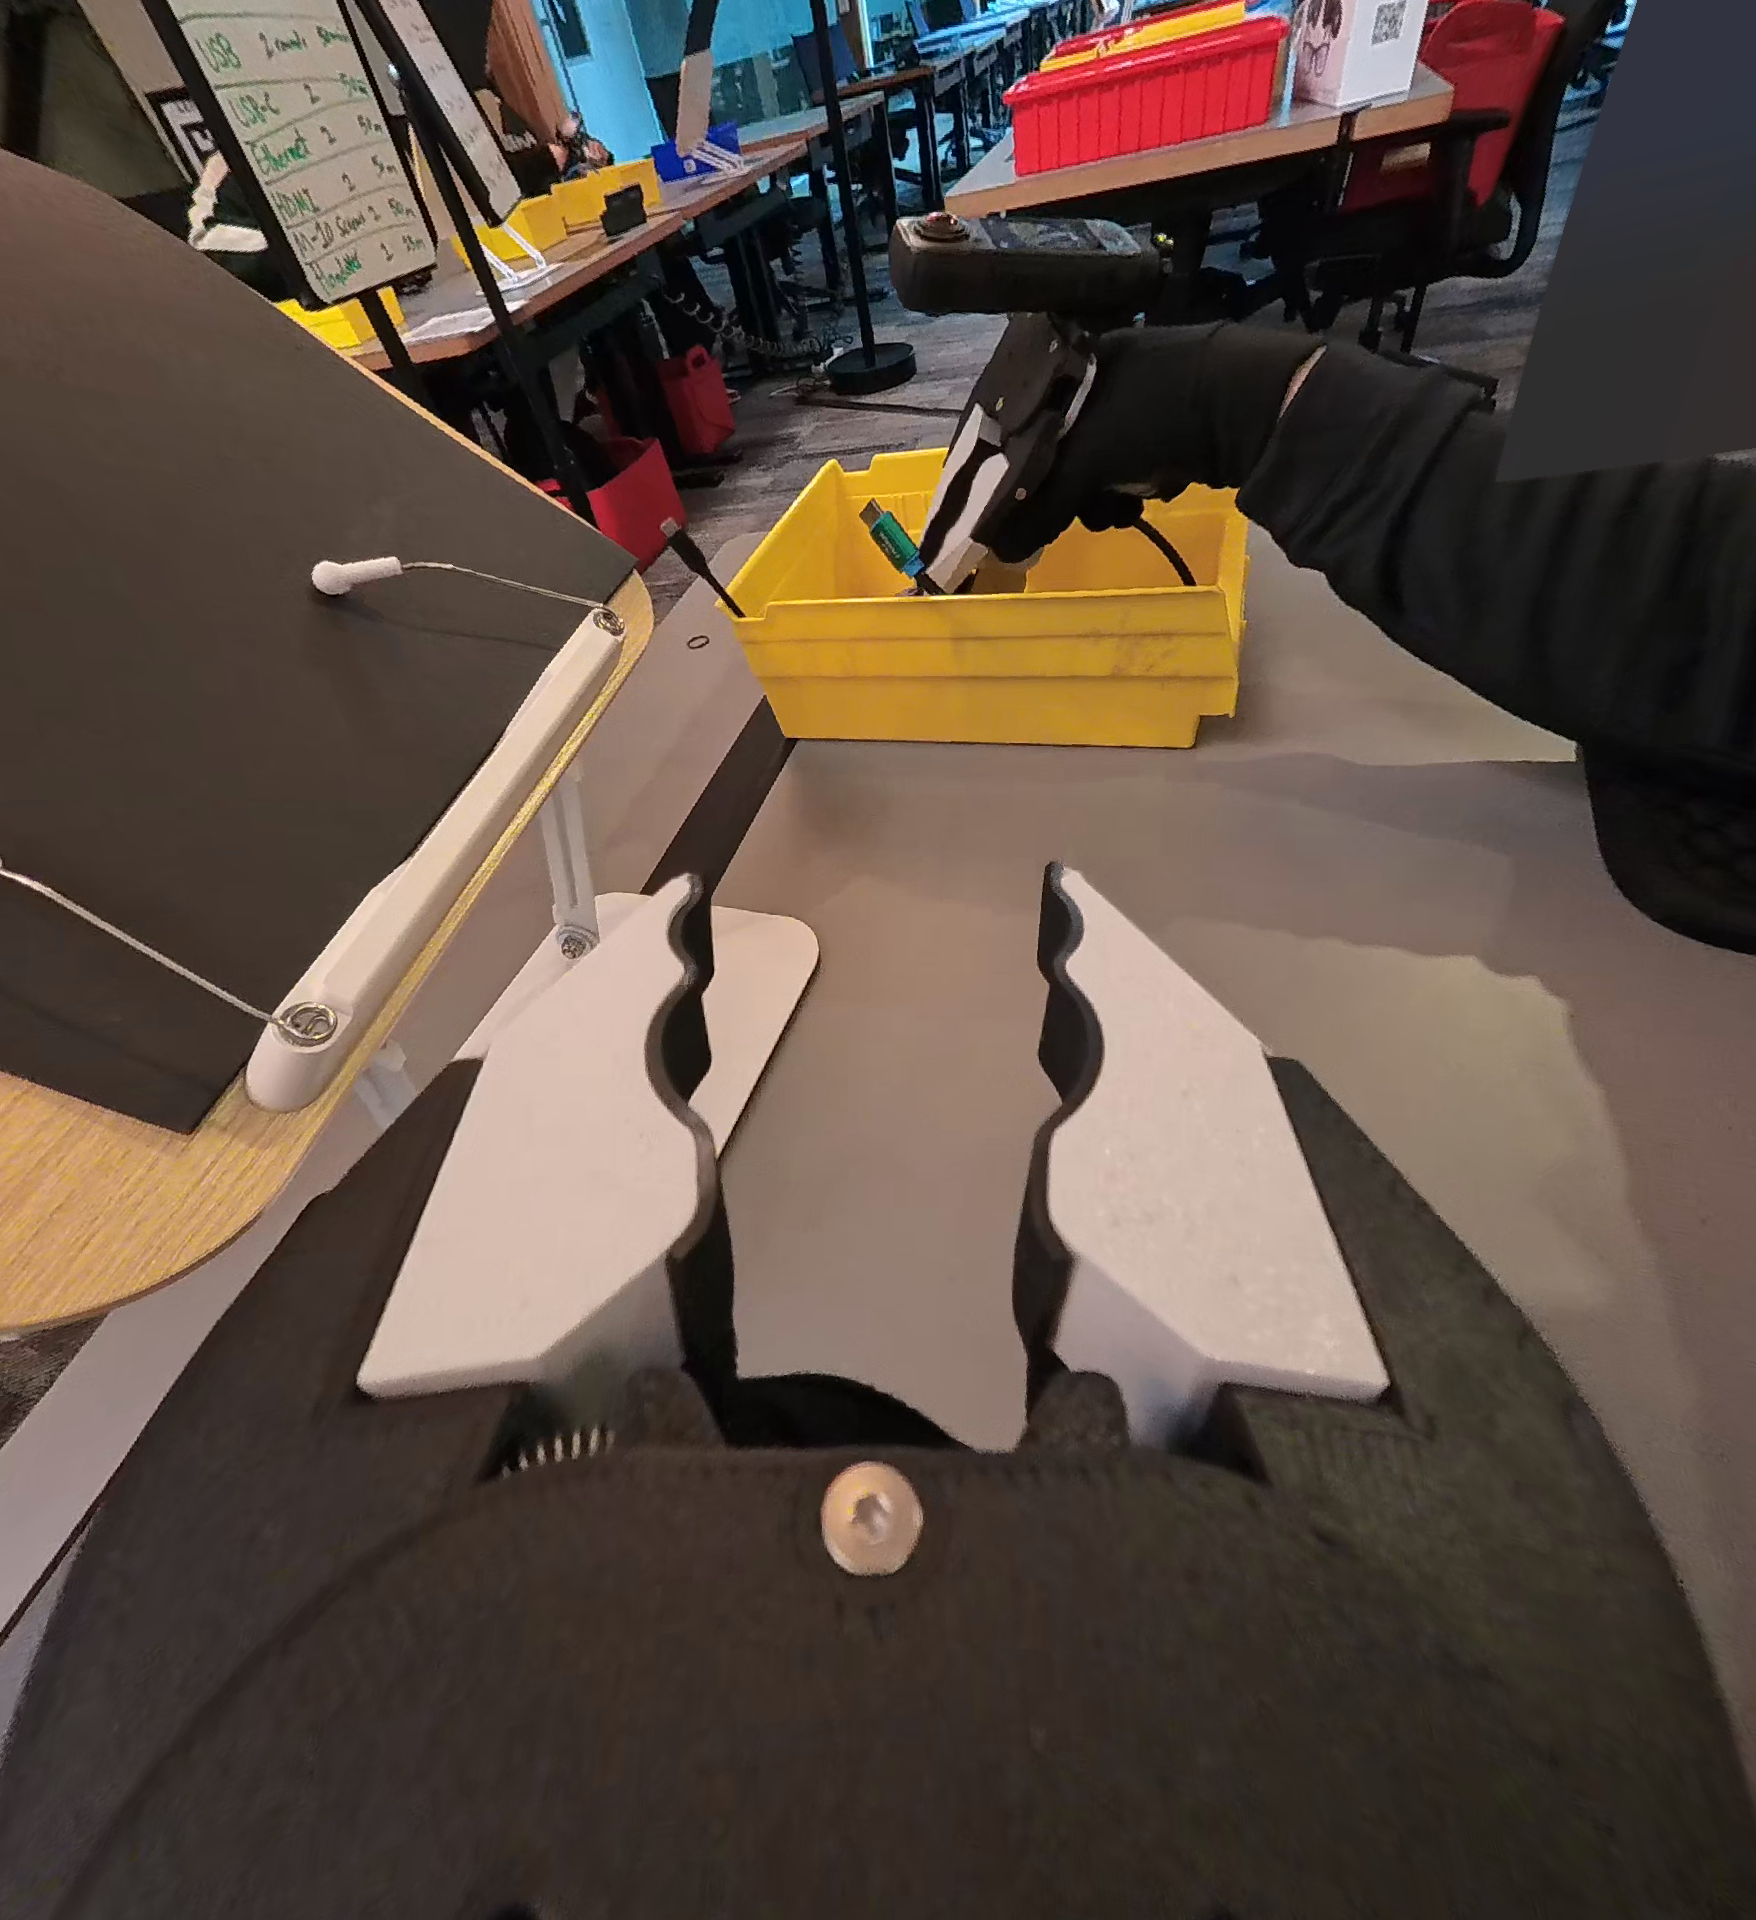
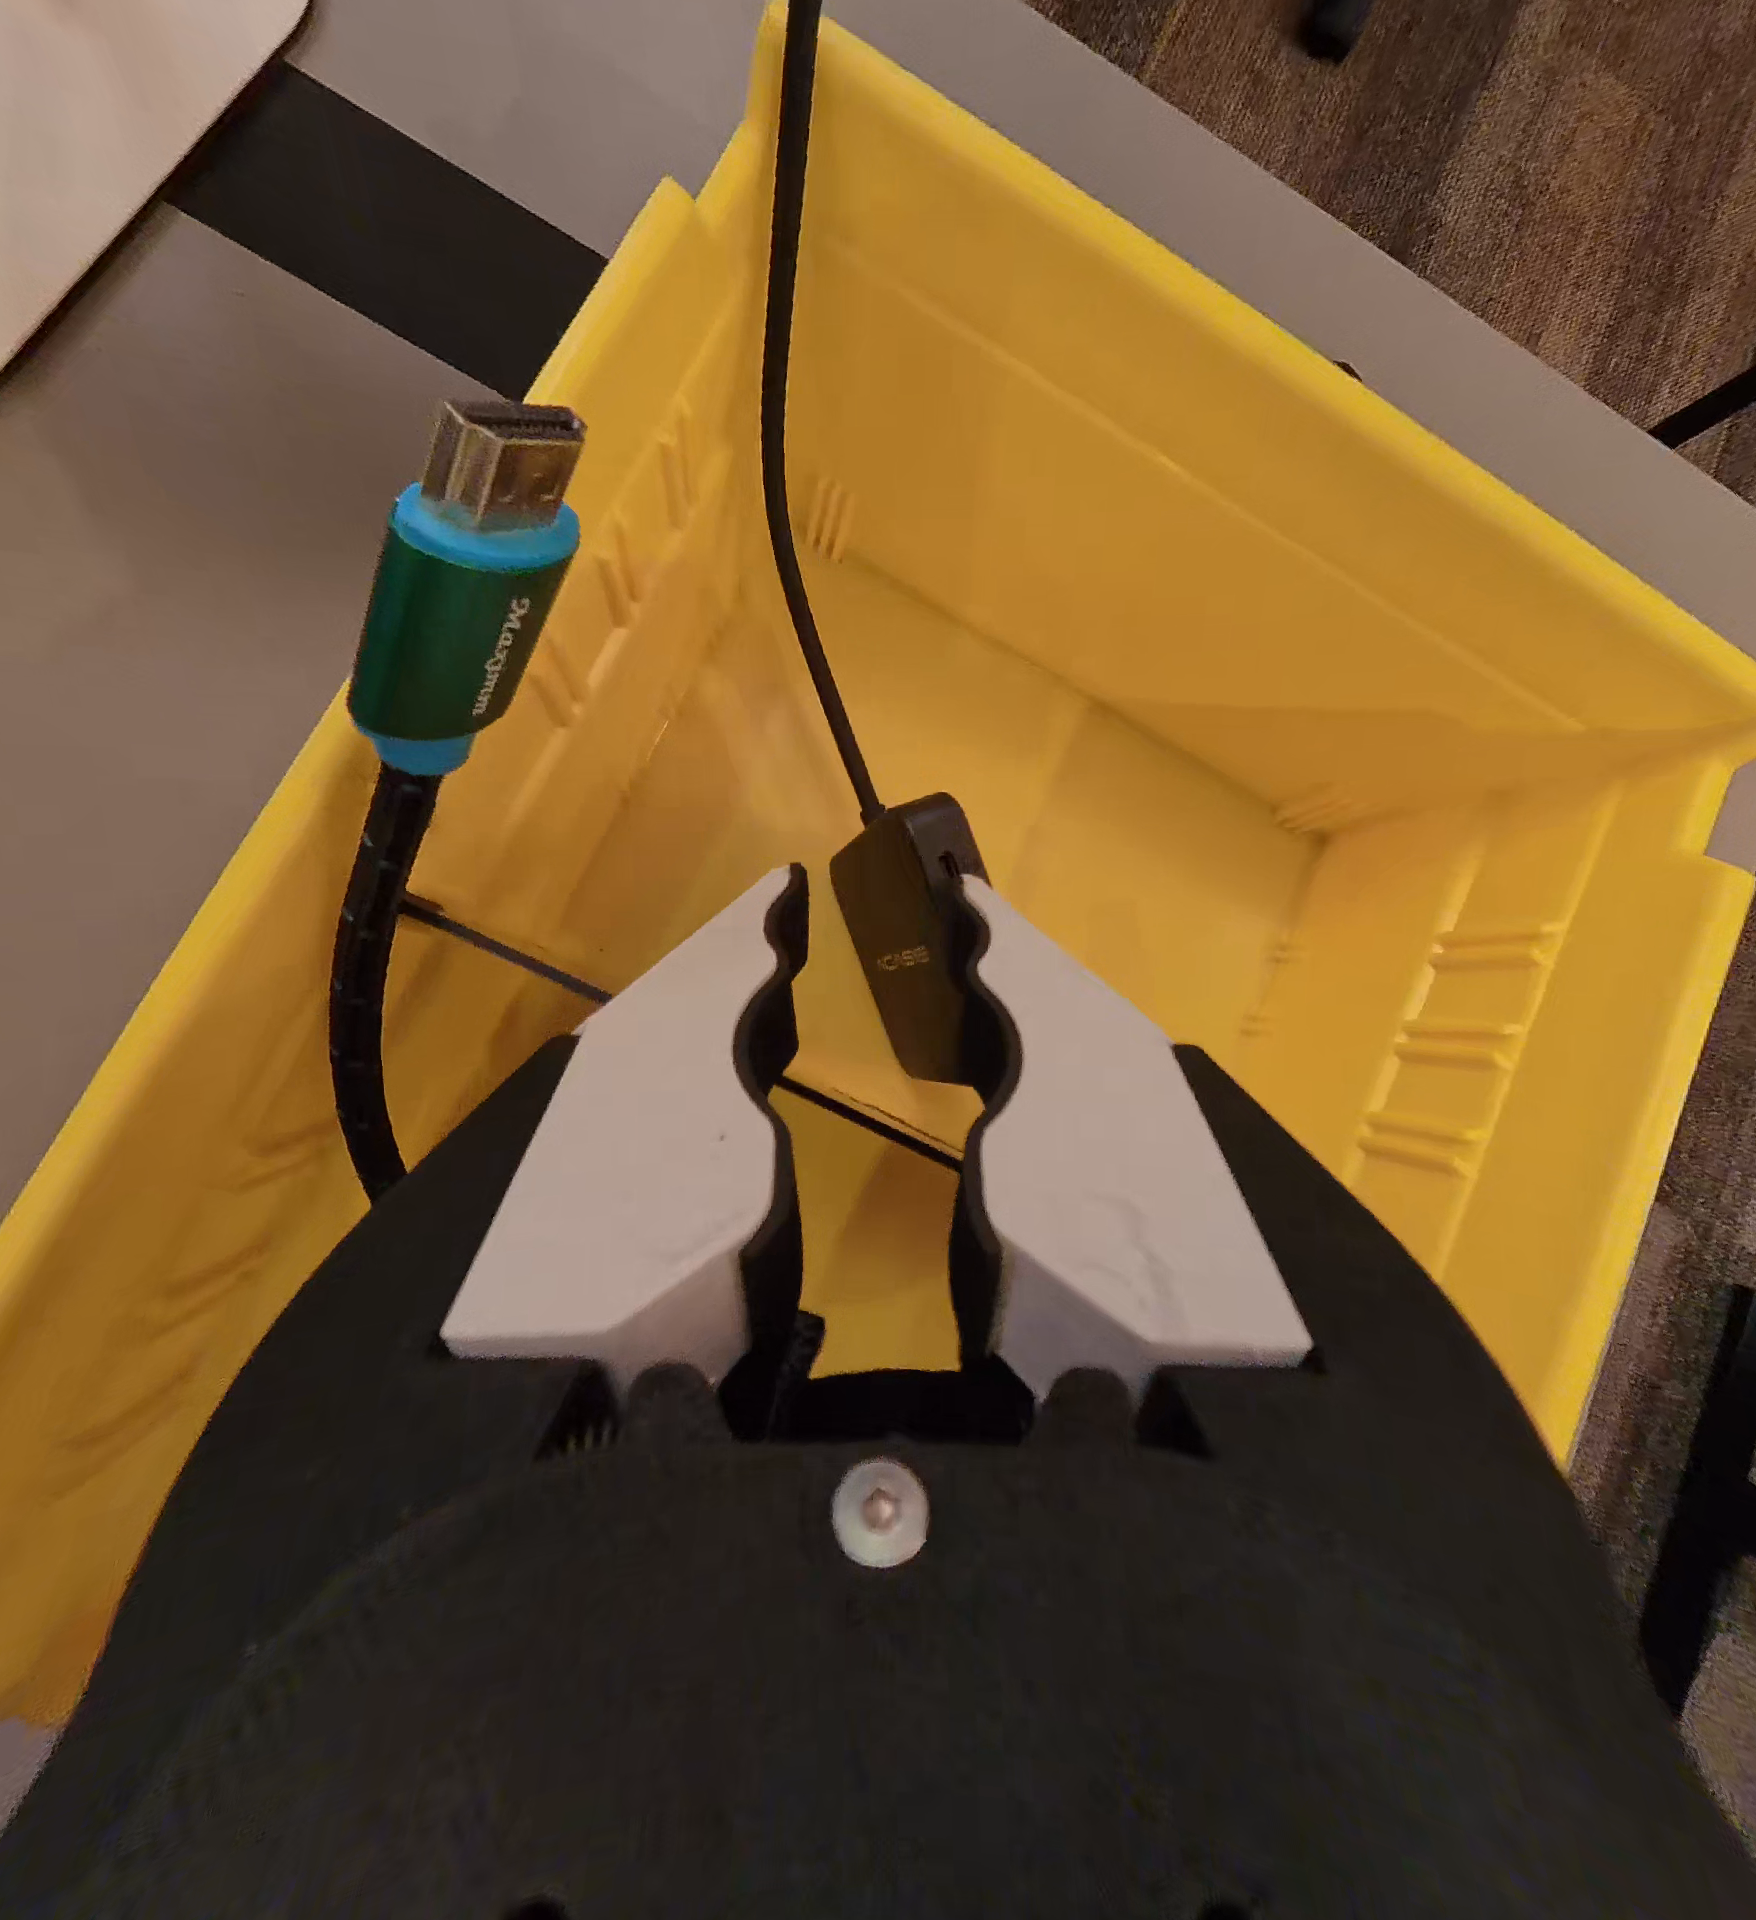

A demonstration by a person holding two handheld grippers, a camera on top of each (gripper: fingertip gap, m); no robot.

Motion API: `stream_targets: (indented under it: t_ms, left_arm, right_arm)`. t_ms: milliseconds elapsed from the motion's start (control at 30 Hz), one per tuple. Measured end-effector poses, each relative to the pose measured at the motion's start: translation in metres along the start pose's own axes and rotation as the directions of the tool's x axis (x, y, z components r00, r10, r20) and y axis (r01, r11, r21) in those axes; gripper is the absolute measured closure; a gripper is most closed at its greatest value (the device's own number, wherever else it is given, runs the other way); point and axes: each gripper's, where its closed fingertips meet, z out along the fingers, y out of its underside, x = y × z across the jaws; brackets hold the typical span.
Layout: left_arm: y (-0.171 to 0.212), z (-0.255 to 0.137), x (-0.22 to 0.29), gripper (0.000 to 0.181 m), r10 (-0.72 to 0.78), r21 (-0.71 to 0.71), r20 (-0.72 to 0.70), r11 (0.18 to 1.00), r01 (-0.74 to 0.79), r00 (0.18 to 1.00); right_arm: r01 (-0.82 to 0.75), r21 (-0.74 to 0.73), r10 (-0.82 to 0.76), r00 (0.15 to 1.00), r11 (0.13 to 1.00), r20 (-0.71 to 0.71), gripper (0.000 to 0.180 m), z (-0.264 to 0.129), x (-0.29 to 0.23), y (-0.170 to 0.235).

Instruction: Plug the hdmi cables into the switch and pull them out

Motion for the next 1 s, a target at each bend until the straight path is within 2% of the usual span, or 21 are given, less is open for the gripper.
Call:
stream_targets:
  t_ms: [200, 400, 500, 600, 767, 833, 900, 1000]
  left_arm:
    - [0.001, -0.002, -0.006, 0.119, 0.026, -0.028, 0.045, 0.999, -0.025, 0.999]
    - [0.007, -0.023, -0.025, 0.111, 0.129, -0.161, 0.183, 0.982, -0.1, 0.975]
    - [0.003, -0.057, -0.05, 0.111, 0.157, -0.203, 0.322, 0.975, -0.094, 0.934]
    - [0.005, -0.111, -0.082, 0.112, 0.141, -0.229, 0.491, 0.973, -0.029, 0.86]
    - [0.015, -0.217, -0.126, 0.118, -0.028, -0.094, 0.739, 0.985, 0.144, 0.673]
    - [0.029, -0.247, -0.134, 0.12, -0.075, -0.064, 0.792, 0.977, 0.205, 0.606]
    - [0.049, -0.263, -0.136, 0.122, -0.086, -0.096, 0.809, 0.956, 0.276, 0.581]
    - [0.098, -0.275, -0.13, 0.124, -0.031, -0.265, 0.817, 0.867, 0.422, 0.576]
  right_arm:
    - [0.053, 0.044, -0.05, 0.997, 0.998, -0.064, 0.147, -0.02, 0.001, -0.018]
    - [0.232, 0.212, -0.191, 0.962, 0.949, -0.197, 0.144, -0.07, -0.01, -0.071]
    - [0.311, 0.282, -0.244, 0.937, 0.908, -0.249, 0.147, -0.095, -0.024, -0.095]
    - [0.376, 0.357, -0.291, 0.918, 0.855, -0.27, 0.149, -0.113, -0.045, -0.117]
    - [0.45, 0.433, -0.36, 0.891, 0.781, -0.275, 0.151, -0.129, -0.079, -0.14]
    - [0.47, 0.431, -0.382, 0.881, 0.771, -0.278, 0.151, -0.128, -0.088, -0.144]
    - [0.483, 0.438, -0.399, 0.875, 0.758, -0.274, 0.151, -0.127, -0.096, -0.148]
    - [0.502, 0.447, -0.424, 0.865, 0.74, -0.27, 0.151, -0.127, -0.107, -0.152]
